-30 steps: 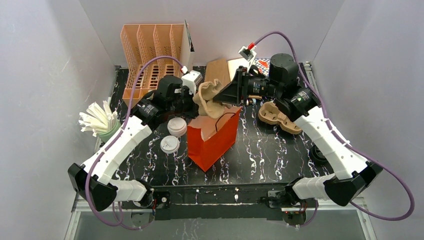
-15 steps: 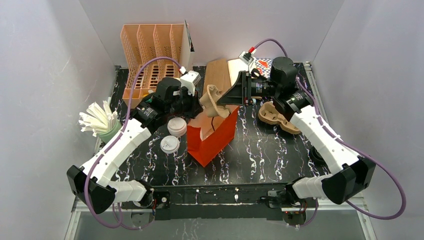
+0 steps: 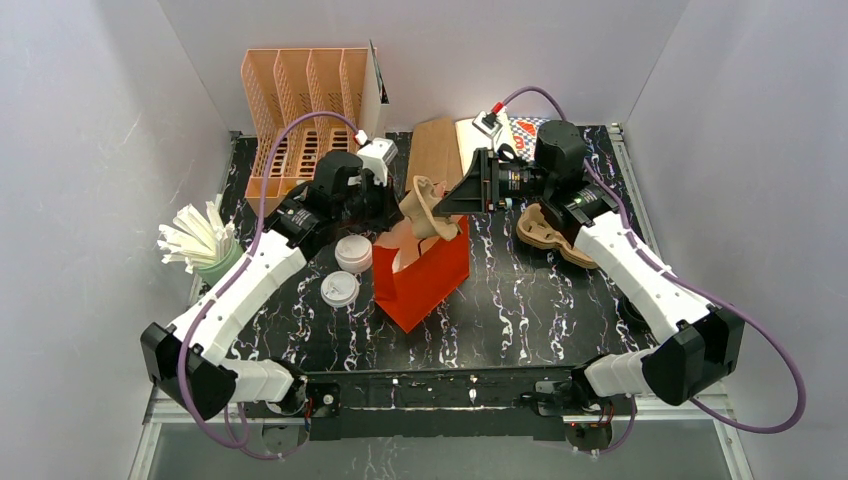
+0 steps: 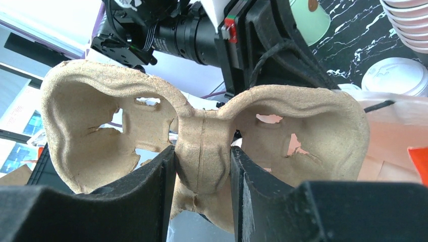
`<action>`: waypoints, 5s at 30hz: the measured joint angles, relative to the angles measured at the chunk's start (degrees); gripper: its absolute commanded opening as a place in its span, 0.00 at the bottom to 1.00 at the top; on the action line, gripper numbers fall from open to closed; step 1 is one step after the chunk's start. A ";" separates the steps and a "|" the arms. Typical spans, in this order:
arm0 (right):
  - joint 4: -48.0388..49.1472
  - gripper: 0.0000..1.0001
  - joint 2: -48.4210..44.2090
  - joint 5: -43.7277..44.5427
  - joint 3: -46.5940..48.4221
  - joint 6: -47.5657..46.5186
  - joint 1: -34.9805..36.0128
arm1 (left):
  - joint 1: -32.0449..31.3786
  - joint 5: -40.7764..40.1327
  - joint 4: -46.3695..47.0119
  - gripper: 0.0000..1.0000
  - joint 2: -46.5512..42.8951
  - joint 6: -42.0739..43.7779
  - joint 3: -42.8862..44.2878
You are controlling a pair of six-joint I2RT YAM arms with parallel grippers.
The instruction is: Pack the takeout coffee
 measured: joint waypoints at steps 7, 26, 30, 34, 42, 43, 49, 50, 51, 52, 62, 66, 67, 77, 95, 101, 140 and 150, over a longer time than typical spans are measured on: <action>-0.83 0.37 -2.29 2.10 -1.01 -2.21 -0.04 | 2.89 0.26 -0.02 0.00 1.62 -1.75 0.44; 5.92 0.38 7.98 -7.48 5.46 1.36 0.55 | 3.41 6.03 0.22 0.00 1.88 -2.27 0.74; 7.26 0.38 8.28 -8.90 5.07 1.75 0.68 | 3.48 6.32 0.20 0.00 2.32 -2.27 1.09; 7.04 0.38 8.39 -10.56 5.62 0.66 0.76 | 3.48 6.99 0.17 0.00 2.99 -2.05 1.79; 6.60 0.35 12.28 -11.39 11.63 0.74 0.81 | 3.48 7.32 0.09 0.00 3.19 -1.53 1.95; 6.62 0.35 12.83 -11.37 11.63 1.16 0.81 | 3.48 7.34 0.07 0.00 3.28 -1.44 1.95; 6.54 0.35 14.60 -9.66 9.84 4.85 0.81 | 3.50 7.30 0.02 0.00 3.63 -1.01 2.16; 6.01 0.35 14.60 -9.22 9.51 5.25 0.79 | 3.50 7.26 0.00 0.00 3.63 -0.98 2.23; 5.77 0.35 14.60 -8.76 9.14 5.49 0.74 | 3.50 7.10 0.02 0.00 3.63 -0.98 2.27; 5.51 0.35 14.60 -8.52 8.76 5.70 0.70 | 3.50 7.04 -0.02 0.00 3.63 -0.98 2.32; -9.55 0.35 12.98 -1.03 5.97 -3.10 -0.68 | 3.50 4.46 -0.70 0.00 3.48 0.98 2.58; -19.85 0.35 12.96 5.99 8.52 -9.62 -0.79 | 3.50 4.50 -1.22 0.00 3.19 1.66 2.58; -22.64 0.35 12.96 7.96 9.77 -11.34 -0.79 | 3.50 4.52 -1.25 0.00 3.15 1.84 2.58; -38.71 0.36 13.94 26.34 18.93 -24.37 4.42 | 3.48 5.73 -1.31 0.02 2.82 3.69 2.58; -47.12 0.37 15.06 39.30 23.17 -29.64 8.59 | 3.50 5.38 -2.80 0.23 1.84 4.33 2.58; -47.76 0.38 15.06 45.31 22.97 -30.67 10.34 | 3.52 4.72 -4.46 0.23 1.60 4.35 2.58; -45.72 0.39 14.60 73.18 15.72 -33.44 19.63 | 3.45 1.75 -11.82 0.02 2.82 5.97 6.64; -45.90 0.40 14.71 74.79 16.94 -33.46 19.56 | 3.45 1.75 -12.44 0.06 2.84 7.21 6.75</action>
